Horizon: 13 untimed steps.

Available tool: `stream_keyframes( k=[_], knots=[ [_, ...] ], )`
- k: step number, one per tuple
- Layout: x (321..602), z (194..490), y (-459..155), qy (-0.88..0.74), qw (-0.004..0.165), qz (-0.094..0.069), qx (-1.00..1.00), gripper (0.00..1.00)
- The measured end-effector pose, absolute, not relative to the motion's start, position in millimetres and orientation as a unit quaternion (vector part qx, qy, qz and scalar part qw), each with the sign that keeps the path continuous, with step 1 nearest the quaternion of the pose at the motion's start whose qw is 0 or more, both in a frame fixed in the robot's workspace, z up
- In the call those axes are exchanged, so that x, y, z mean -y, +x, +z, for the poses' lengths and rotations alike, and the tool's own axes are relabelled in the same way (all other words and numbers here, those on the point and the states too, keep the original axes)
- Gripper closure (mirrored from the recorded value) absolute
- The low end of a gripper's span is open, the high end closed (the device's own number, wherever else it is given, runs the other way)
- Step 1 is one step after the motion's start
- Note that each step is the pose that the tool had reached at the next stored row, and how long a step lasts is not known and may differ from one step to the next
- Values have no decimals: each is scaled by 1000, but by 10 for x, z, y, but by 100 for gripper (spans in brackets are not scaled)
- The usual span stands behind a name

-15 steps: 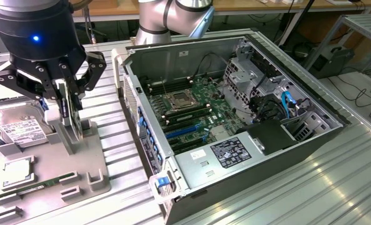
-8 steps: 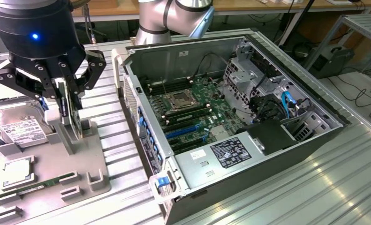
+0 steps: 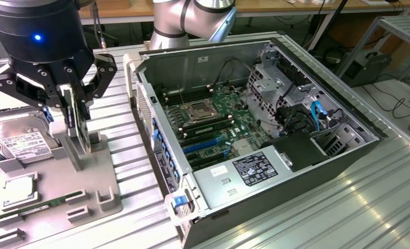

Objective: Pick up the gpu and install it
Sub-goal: 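Pick up the gpu and move the gpu toward the slot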

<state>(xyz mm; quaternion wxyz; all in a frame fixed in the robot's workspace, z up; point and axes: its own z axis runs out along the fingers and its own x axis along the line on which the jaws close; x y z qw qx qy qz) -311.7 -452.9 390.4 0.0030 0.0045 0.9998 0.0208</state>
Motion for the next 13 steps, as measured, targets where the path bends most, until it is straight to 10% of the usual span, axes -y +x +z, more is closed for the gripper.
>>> stream_keyframes(
  k=[13],
  knots=[
    [4528, 4016, -3117, 4, 3, 21, -1000, 72]
  ],
)
